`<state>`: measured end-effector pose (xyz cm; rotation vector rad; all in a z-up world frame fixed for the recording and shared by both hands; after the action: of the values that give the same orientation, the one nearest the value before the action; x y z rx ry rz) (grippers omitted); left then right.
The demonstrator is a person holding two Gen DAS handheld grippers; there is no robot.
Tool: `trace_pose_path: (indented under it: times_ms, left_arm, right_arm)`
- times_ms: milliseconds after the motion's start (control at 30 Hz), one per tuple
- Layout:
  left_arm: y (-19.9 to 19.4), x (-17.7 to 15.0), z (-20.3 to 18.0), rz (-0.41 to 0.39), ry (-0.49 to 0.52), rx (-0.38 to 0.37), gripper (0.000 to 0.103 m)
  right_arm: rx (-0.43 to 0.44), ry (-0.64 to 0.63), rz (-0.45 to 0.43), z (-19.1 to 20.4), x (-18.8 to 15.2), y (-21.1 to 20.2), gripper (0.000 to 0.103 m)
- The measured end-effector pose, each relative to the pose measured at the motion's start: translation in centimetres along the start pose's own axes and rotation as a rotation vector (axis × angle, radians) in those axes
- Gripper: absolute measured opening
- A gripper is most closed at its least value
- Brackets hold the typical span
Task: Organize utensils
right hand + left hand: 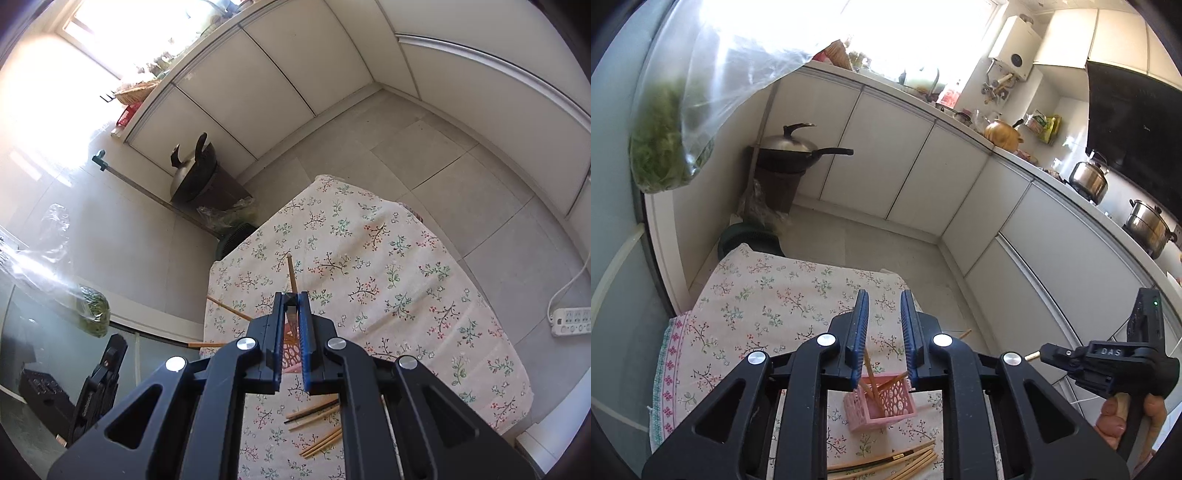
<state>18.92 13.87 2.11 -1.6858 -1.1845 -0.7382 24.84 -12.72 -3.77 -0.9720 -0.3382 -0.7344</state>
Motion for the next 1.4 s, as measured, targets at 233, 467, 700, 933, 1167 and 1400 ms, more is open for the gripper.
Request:
trace_pose_path:
  times_ms: [233,467,700,933,1167,1400]
  left_arm:
    - [1.2,-1.4,0.6,0.053,0.008,0.003,0.019]
    - [2.0,-3.6,-1.1,0.100,0.101,0.003,0.020]
    - [1.4,-4.7,-3.1,0.105,0.164,-0.007,0.024]
    - [0.3,-6.2,-4.7,0.113,0.188,-0.010,0.030]
    - [-1.2,-7.2,-5.5,0.098,0.193,0.008,0.056]
    - [-2.5,-8.2,-6.5,0.077,0.230,0.028,0.068]
  right_arm:
    - [-0.044,-0.026,0.046,0.8,-0.7,3.7,0.008]
    - [-0.043,-0.092,0.004,1.8,-1.2,4.7,0.012]
    - [-0.029,-0.139,-0.045,2.2,-2.8,2.1,0.017]
    - [-0.052,-0.187,-0.113,1.5,-4.2,-1.0,0.021]
    - [-0.105,-0.237,-0.218,0.3,-5.5,-4.1,0.045]
    - [-0.258,-0.330,-0.350,-1.5,-7.0,-6.7,0.063]
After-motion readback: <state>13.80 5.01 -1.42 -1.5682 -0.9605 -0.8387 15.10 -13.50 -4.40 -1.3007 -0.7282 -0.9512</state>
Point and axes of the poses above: each gripper's, at about its wrist camera, not at the fingertips, and y roughly the way its jaws point, z to its left, x to its top, the point moved 7 cm from there along y, roughly the way its jaws point, and after that the axes turned 10 degrees about -z, right-handed, at the moved point
